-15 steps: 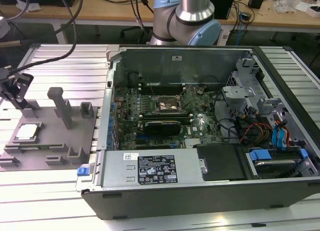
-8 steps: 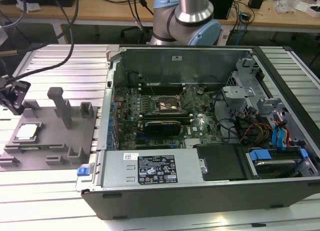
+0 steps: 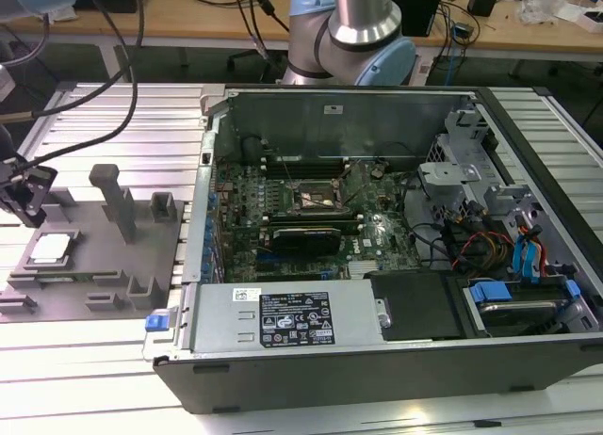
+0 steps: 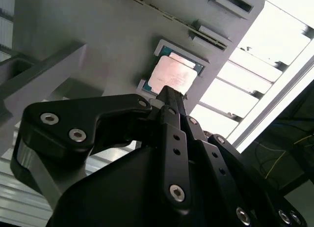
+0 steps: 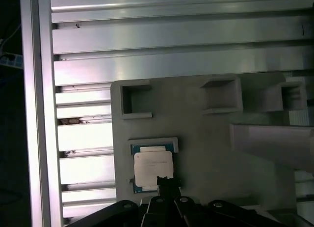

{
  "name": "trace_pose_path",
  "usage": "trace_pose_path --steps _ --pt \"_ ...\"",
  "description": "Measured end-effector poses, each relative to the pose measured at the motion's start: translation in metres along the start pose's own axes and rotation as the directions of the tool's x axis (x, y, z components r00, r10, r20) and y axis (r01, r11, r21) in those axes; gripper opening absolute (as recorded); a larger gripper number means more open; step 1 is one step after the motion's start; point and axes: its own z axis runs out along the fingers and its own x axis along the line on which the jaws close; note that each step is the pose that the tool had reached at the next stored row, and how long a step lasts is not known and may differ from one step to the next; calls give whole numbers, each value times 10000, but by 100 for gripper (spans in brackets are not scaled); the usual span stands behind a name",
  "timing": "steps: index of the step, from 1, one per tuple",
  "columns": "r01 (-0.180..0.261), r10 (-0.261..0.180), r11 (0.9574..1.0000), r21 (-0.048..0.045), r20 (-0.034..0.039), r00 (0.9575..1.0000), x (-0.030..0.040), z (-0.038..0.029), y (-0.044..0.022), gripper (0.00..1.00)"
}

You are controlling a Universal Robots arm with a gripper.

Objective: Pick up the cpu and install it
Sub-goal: 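Pick up the cpu and move it towards the insertion slot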

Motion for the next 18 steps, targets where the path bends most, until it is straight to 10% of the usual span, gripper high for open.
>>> trace_pose_path --steps 18 --pt "1 -1 10000 -1 0 10000 47 60 -6 11"
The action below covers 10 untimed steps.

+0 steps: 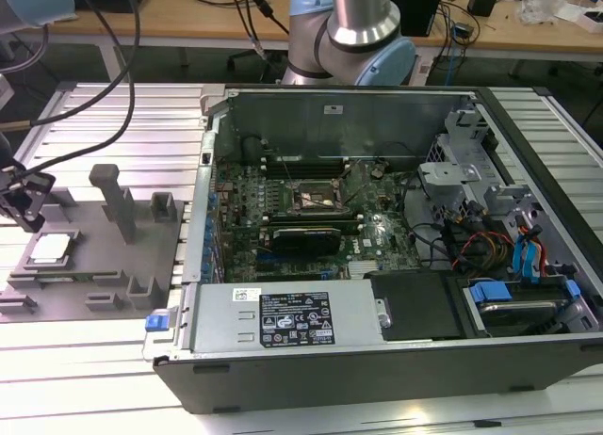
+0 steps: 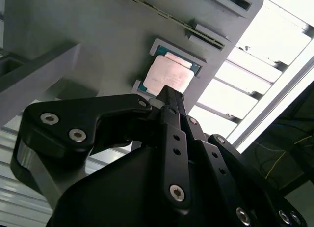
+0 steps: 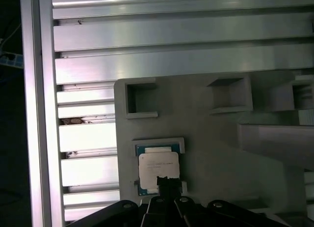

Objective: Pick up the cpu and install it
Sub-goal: 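Pick up the cpu and move it towards the insertion slot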

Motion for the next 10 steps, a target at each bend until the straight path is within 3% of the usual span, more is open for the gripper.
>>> trace_pose_path --steps 8,10 --pt "0 0 10000 1 -1 10000 5 18 -1 11" --pt "0 0 10000 0 1 10000 6 59 -3 11"
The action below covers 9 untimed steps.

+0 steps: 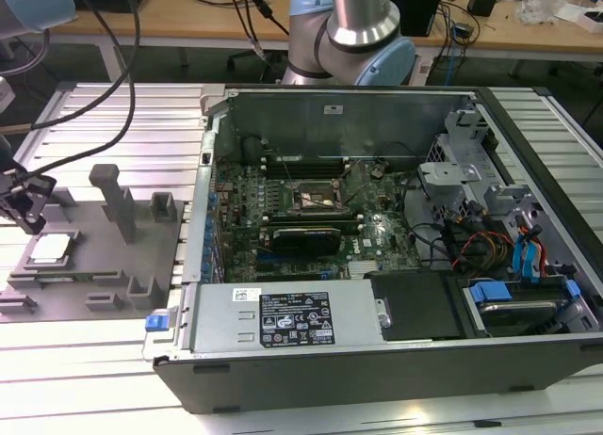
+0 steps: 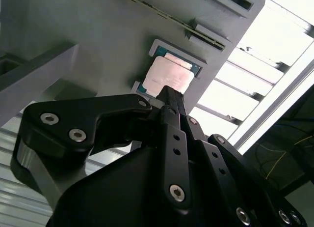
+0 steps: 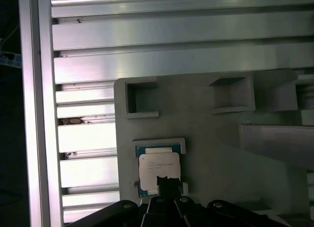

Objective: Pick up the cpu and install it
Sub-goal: 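Pick up the cpu and move it towards the insertion slot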

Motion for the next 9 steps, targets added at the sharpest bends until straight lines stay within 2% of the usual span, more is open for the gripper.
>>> trace_pose_path --steps 4,9 --pt "0 0 10000 19 -1 10000 3 93 -4 11" --pt "0 0 10000 18 4 10000 3 115 -5 11"
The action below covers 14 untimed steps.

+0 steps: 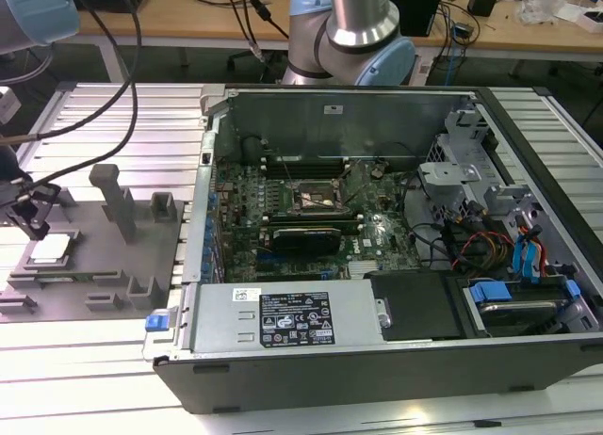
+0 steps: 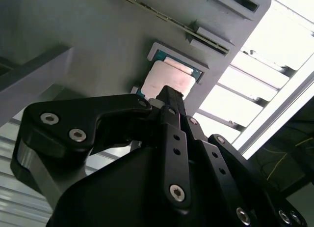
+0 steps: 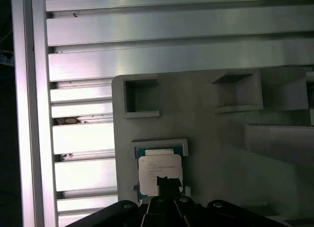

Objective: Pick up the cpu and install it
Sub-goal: 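Pick up the cpu and move it towards the insertion slot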

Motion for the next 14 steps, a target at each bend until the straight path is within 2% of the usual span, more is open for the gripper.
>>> trace_pose_path --steps 4,5,7,14 --pt "-4 4 10000 3 -3 10000 2 44 -1 11" --pt "-5 5 10000 2 -2 10000 3 83 -3 11" --pt "-6 6 10000 2 -2 10000 7 119 -3 11" --pt "-4 4 10000 7 -3 10000 17 156 -3 11"
